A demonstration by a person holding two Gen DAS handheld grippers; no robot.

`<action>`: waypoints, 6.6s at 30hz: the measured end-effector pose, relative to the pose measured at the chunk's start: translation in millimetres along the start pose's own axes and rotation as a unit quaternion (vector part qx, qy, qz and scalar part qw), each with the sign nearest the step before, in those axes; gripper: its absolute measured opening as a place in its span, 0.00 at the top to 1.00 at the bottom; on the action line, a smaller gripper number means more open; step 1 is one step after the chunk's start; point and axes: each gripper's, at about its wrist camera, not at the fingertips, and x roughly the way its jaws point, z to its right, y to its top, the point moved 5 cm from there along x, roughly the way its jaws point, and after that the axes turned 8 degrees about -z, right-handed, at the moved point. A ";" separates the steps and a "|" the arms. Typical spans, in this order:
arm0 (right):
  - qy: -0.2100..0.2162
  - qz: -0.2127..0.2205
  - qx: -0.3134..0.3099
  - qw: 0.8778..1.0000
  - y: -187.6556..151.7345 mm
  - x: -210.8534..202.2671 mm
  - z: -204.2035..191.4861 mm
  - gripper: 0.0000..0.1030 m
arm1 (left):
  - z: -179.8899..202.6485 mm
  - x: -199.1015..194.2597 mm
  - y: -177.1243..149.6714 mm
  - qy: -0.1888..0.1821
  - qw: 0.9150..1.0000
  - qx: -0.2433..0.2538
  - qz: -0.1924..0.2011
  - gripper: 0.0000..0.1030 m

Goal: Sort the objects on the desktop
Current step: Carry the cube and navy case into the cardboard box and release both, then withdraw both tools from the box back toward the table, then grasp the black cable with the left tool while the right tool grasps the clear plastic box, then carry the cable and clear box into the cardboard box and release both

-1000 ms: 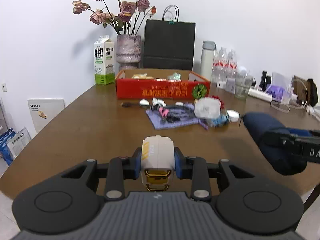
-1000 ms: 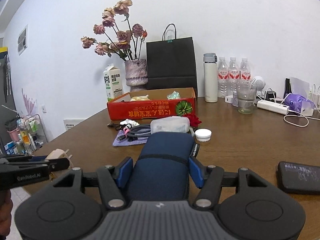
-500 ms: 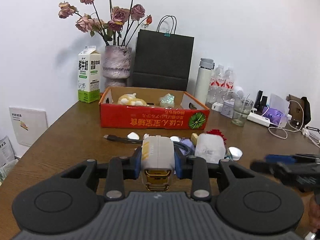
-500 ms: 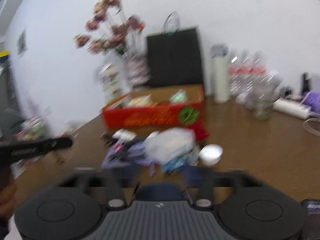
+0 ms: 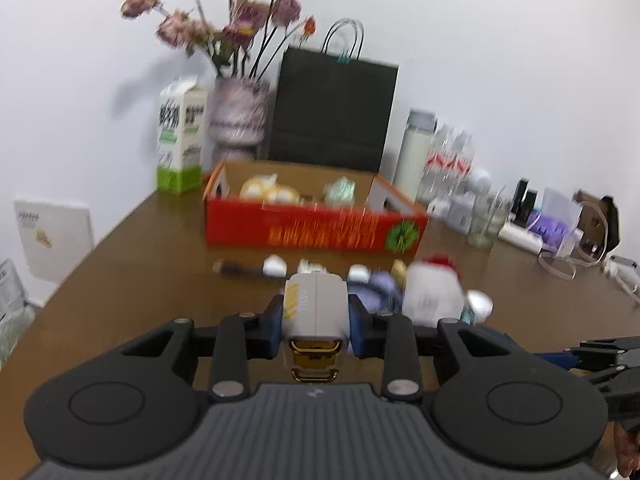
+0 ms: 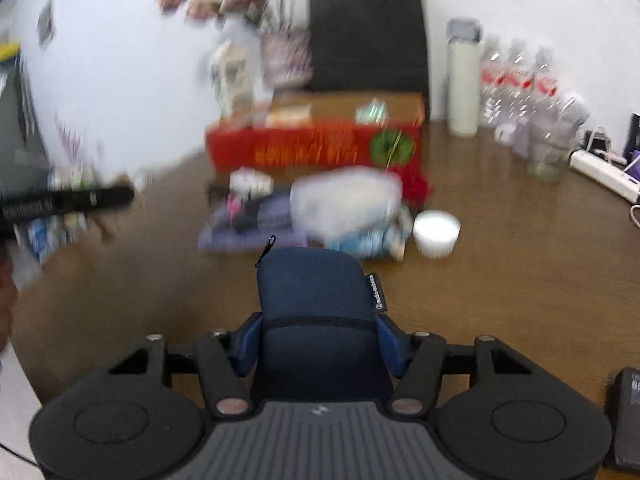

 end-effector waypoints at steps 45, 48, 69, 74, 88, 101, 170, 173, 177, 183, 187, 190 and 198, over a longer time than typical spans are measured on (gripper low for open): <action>-0.088 -0.017 0.027 0.996 277.1 114.9 64.3 0.18 | -32.8 213.5 213.9 0.053 0.985 -0.020 -0.161 0.00; -0.085 0.008 0.012 0.996 247.9 81.9 52.8 0.17 | -32.7 167.2 187.6 0.055 0.990 -0.022 -0.131 0.00; -0.089 0.136 -0.058 0.985 -69.6 -51.3 -23.4 0.15 | 27.2 -45.2 -99.7 0.082 0.997 -0.010 0.003 0.00; -0.088 0.155 -0.052 0.983 -101.7 -70.9 -30.1 0.08 | 35.6 -50.3 -122.3 0.081 0.996 0.031 -0.006 0.00; -0.087 0.153 -0.050 0.983 -93.8 -59.7 -30.3 0.08 | 30.4 -40.2 -122.2 0.094 0.995 0.030 -0.016 0.00; -0.031 0.142 -0.003 0.989 -22.6 -36.0 -7.3 0.08 | 29.5 4.3 -52.7 0.064 0.994 0.083 0.003 0.00; -0.074 0.076 -0.011 0.994 -8.7 -7.9 -29.4 0.37 | 12.5 15.6 -78.3 0.001 0.989 -0.011 -0.146 0.45; -0.069 0.090 -0.009 0.994 -9.7 -23.8 -29.5 0.37 | 19.4 18.9 -78.6 0.026 0.989 0.021 -0.144 0.76; -0.056 0.102 -0.009 0.993 -14.3 -34.8 -32.2 0.37 | 21.5 15.8 -78.2 0.028 0.990 0.024 -0.137 0.81; -0.017 0.139 0.000 0.990 10.5 -59.1 -22.4 0.37 | 21.2 -18.6 -18.7 -0.036 0.998 -0.005 -0.053 0.83; -0.011 0.175 -0.006 0.984 61.9 -64.1 -5.1 0.37 | 15.8 -14.7 55.0 -0.048 0.999 0.004 0.001 0.83; -0.005 0.190 0.000 0.982 114.7 -56.5 11.5 0.37 | 10.3 16.8 112.7 -0.063 0.998 0.004 0.001 0.83; -0.051 0.082 0.013 0.995 263.0 70.6 53.6 0.37 | -33.5 191.9 197.8 0.003 0.993 0.020 -0.119 0.83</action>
